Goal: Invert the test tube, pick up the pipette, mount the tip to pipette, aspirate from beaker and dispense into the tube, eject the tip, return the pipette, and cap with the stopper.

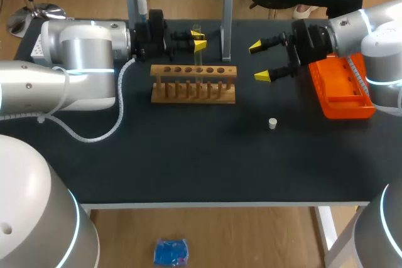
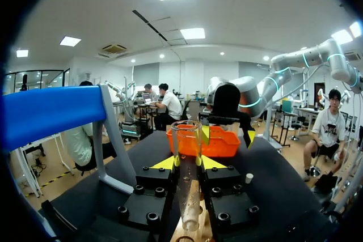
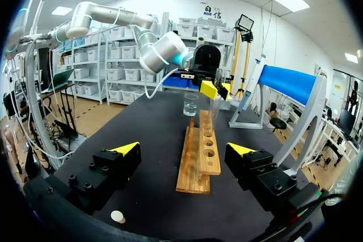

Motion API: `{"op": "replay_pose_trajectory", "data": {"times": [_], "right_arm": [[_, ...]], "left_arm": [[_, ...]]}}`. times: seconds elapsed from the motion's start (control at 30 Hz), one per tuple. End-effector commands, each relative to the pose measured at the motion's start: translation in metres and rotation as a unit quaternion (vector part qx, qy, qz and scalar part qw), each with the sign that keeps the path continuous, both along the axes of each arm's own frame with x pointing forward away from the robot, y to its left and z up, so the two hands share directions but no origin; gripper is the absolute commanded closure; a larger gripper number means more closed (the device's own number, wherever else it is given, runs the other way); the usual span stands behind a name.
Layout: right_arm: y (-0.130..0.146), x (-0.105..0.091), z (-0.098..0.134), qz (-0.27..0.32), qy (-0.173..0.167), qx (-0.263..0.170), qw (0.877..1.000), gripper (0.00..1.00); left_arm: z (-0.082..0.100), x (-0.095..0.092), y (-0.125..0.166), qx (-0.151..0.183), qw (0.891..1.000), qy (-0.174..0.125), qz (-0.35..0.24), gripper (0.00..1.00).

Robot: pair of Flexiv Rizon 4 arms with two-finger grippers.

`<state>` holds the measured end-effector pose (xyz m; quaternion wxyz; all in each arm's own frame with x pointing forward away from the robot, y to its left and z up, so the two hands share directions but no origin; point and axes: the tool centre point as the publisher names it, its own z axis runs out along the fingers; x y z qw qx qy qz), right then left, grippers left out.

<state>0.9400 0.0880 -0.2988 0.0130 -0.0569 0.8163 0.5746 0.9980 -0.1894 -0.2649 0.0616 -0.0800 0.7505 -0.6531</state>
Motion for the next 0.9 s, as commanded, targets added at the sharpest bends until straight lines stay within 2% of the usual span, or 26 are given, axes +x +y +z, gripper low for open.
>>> {"op": "replay_pose_trajectory", "data": {"times": [0.03, 0.2, 0.27, 0.33, 0.9], "right_arm": [[-0.001, 0.000, 0.000, 0.001, 0.000, 0.000, 1.000, 0.00], [-0.001, 0.000, 0.000, 0.001, 0.000, 0.000, 1.000, 0.00], [-0.001, 0.000, 0.000, 0.001, 0.000, 0.000, 1.000, 0.00], [-0.001, 0.000, 0.000, 0.001, 0.000, 0.000, 1.000, 0.00], [-0.001, 0.000, 0.000, 0.001, 0.000, 0.000, 1.000, 0.00]], "left_arm": [[-0.004, 0.001, -0.001, -0.001, 1.000, 0.000, 0.002, 1.00], [-0.007, 0.001, 0.000, -0.002, 1.000, 0.002, 0.003, 1.00], [-0.009, 0.001, 0.000, -0.015, 1.000, 0.004, 0.007, 1.00], [-0.010, 0.001, 0.000, -0.005, 1.000, 0.007, 0.006, 1.00], [-0.021, -0.001, 0.003, -0.006, 1.000, 0.018, 0.012, 1.00]]}}
